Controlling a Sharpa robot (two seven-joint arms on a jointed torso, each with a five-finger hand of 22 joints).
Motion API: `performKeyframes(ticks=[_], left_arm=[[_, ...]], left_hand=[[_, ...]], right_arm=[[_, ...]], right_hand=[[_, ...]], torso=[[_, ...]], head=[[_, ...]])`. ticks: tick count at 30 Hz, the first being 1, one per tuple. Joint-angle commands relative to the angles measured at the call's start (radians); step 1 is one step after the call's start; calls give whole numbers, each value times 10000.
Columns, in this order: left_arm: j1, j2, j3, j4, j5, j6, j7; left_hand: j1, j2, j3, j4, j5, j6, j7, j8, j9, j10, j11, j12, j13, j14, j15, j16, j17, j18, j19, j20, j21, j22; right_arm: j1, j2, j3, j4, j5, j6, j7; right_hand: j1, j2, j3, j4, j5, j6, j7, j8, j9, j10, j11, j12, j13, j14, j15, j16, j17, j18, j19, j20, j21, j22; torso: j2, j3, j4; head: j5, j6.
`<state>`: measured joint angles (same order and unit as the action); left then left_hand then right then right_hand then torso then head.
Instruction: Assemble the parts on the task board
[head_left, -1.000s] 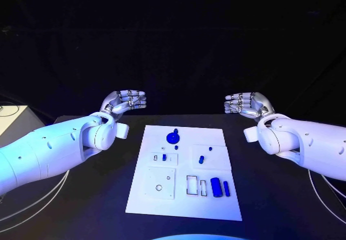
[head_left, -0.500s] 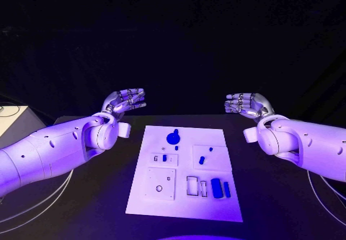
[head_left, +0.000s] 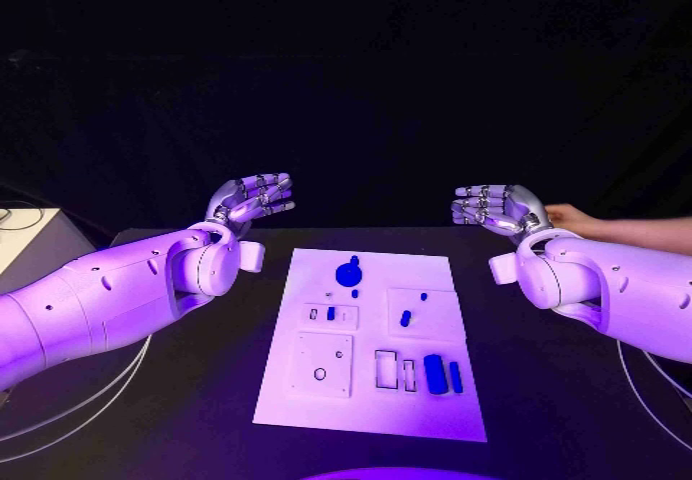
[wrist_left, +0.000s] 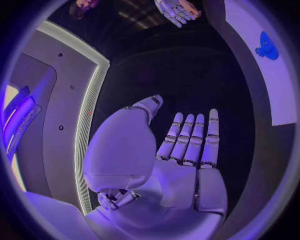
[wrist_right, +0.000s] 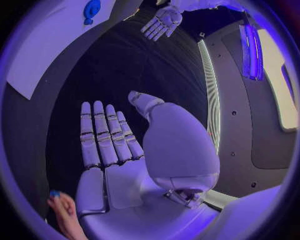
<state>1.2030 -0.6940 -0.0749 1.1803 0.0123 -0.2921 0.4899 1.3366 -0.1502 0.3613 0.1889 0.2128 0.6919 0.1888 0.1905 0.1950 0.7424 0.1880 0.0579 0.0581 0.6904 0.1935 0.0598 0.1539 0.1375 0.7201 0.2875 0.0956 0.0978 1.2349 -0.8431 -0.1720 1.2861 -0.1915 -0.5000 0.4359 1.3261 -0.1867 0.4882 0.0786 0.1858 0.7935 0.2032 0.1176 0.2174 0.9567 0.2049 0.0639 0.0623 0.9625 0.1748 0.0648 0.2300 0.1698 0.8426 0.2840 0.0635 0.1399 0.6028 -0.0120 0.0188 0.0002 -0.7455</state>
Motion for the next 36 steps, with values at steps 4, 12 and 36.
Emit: performKeyframes(ticks=[4, 12, 36], left_arm=[[2, -9, 8, 57, 49, 3, 218], [2, -22, 8, 68, 26, 0, 230], [2, -28, 8, 43, 21, 28, 242]], left_hand=[[157, 30, -71, -40, 40, 90, 299, -17, -24, 109, 77, 7, 9, 135, 51, 43, -14, -60, -1, 9, -58, -26], [184, 38, -77, -51, 41, 119, 325, -17, -24, 130, 103, 8, 10, 188, 75, 51, -12, -48, 8, 8, -62, -33], [238, 59, -104, -66, 44, 271, 402, 8, -10, 232, 196, 13, 14, 359, 97, 74, -5, -19, 26, 12, -78, -52]], right_arm=[[-2, 5, 8, 18, 22, 82, 106], [-2, 11, 8, 11, 18, 85, 105], [-10, 7, 7, 107, 17, 130, 91]], right_hand=[[-48, 87, -42, -15, 52, 15, 515, -38, -4, -51, 22, -23, 2, -56, -6, -2, -14, 103, -84, 2, -5, -16], [-38, 103, -40, -19, 57, 46, 514, -33, -1, -41, 19, -17, 5, -42, -10, 7, -20, 107, -82, 1, 0, -27], [-22, 129, -42, -28, 64, 124, 509, -20, 4, -3, 9, -4, 10, 6, -22, 31, -35, 113, -74, 0, 9, -55]], torso=[[5, -5, -2], [6, 0, -1], [23, 12, 2]], head=[[33, -5], [41, -15], [49, -37]])
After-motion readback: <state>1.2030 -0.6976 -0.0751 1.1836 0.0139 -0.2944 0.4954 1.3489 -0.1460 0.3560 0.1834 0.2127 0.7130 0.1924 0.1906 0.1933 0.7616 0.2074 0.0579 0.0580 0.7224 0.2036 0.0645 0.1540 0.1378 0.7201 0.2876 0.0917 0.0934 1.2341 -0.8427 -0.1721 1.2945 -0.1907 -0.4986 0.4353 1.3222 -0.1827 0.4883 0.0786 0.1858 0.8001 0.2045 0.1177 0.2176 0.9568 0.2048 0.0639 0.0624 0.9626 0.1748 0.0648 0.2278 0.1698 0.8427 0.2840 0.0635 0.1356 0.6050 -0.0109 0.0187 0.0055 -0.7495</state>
